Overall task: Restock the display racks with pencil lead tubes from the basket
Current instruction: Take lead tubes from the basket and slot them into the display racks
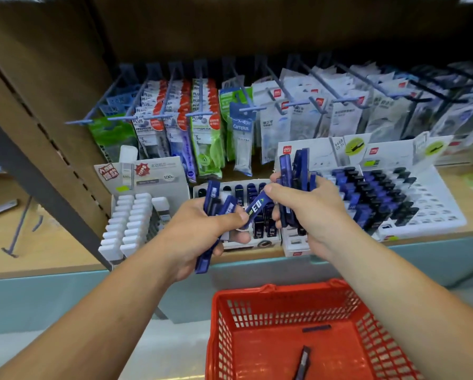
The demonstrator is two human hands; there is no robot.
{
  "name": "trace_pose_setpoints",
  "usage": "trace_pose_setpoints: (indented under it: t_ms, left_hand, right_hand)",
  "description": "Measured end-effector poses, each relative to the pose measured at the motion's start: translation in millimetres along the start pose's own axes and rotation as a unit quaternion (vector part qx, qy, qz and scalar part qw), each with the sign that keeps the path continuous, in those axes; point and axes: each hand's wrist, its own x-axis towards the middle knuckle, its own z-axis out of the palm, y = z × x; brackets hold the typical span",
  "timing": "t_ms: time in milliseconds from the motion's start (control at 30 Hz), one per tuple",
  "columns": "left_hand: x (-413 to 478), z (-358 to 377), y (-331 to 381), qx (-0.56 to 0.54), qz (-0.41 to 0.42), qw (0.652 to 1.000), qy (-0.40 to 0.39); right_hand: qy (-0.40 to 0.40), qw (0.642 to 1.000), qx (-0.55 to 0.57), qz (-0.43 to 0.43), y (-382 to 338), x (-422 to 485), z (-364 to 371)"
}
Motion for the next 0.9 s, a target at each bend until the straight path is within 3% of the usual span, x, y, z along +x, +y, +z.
trace_pose_setpoints:
  t_ms: [233,467,567,667,767,900]
  left_hand:
    - [4.4,1.0,-1.4,0.000,0.020,1.000,0.021]
    - [2.7,-7.2,-6.6,0.005,-0.016,0.997,0.075]
    - [4.3,-13.0,-6.8,0.001,-0.030,0.997,0.077]
    - [6.7,-16.6,-8.6,-0.014,-0.054,0.998,0.030]
    - [6.8,-20.5,-7.4,-0.077,-0.082,0.994,-0.007]
    - [5.2,-27.4,-4.8,-0.113,-0.074,0.991,-0.018]
  right_hand:
    - [-0.014,1.000,-0.021,0.018,2.7,-1.6,-7.4]
    - [0.040,0.986,-0.123,-0.104,-4.8,10.6,-7.1]
    - [0.043,0.964,-0.197,-0.175,-3.8,26.0,1.2]
    - [-0.004,0.930,-0.293,-0.222,-2.4,45.1,13.3]
    - [-0.074,0.874,-0.419,-0.234,1.2,62.8,19.2]
    - [-0.117,0.845,-0.470,-0.229,5.2,78.3,20.5]
